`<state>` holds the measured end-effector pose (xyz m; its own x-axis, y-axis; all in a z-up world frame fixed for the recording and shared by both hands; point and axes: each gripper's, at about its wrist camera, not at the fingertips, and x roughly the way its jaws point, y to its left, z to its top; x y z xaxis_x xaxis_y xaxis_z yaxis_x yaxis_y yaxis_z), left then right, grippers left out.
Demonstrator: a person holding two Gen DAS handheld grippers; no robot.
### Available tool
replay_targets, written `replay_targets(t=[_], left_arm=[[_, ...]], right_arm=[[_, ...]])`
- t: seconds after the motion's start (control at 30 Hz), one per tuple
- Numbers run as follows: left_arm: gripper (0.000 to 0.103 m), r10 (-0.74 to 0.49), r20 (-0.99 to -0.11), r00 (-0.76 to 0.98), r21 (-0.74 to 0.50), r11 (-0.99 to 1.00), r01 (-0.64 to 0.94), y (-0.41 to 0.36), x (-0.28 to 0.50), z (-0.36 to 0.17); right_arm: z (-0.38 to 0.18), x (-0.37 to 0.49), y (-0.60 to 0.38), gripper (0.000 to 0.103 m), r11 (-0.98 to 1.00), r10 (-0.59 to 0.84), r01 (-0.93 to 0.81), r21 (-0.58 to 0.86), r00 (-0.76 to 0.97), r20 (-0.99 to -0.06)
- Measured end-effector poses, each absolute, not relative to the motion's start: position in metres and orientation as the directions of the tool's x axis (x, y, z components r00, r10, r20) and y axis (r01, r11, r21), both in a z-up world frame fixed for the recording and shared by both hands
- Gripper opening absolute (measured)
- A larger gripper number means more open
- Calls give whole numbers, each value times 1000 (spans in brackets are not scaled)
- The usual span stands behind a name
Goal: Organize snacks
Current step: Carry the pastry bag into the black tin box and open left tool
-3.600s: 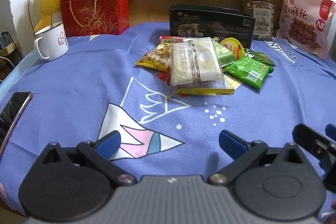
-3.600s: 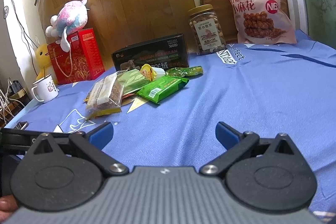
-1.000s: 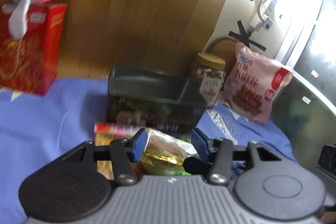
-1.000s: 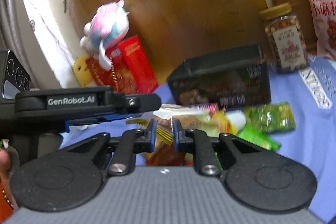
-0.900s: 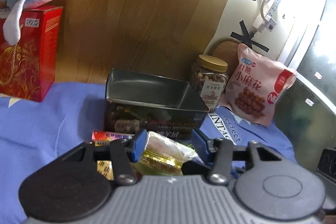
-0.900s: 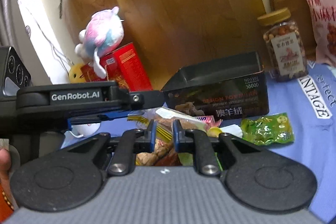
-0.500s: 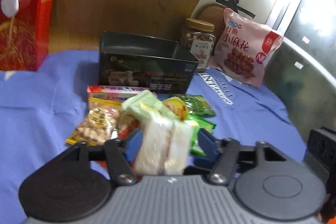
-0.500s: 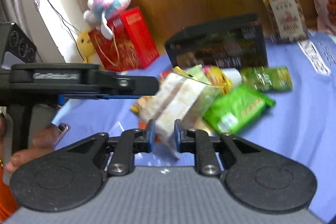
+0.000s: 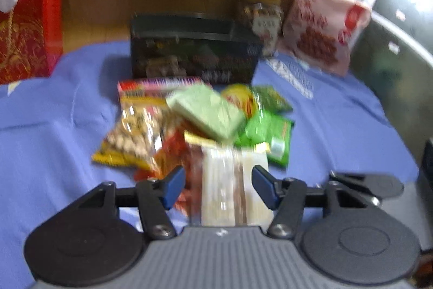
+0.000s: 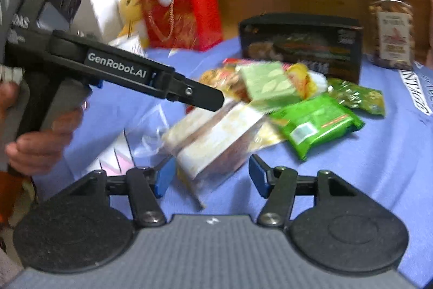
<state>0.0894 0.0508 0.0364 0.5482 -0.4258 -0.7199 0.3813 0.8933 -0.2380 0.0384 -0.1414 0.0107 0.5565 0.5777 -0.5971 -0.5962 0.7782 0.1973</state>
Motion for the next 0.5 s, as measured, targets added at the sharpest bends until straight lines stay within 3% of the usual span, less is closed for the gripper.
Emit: replay_targets(t=[0.23,0.5], left_arm=[[54,-444,-700,559,-262,888,378,46,78,39],[54,-457,-542,705,-227,887,402,37,113,104]], right_arm=[[12,38,-128,53,808,536,-576,123,632,-560],[66,73,-138,52,837,517,-545,37,769,-376]])
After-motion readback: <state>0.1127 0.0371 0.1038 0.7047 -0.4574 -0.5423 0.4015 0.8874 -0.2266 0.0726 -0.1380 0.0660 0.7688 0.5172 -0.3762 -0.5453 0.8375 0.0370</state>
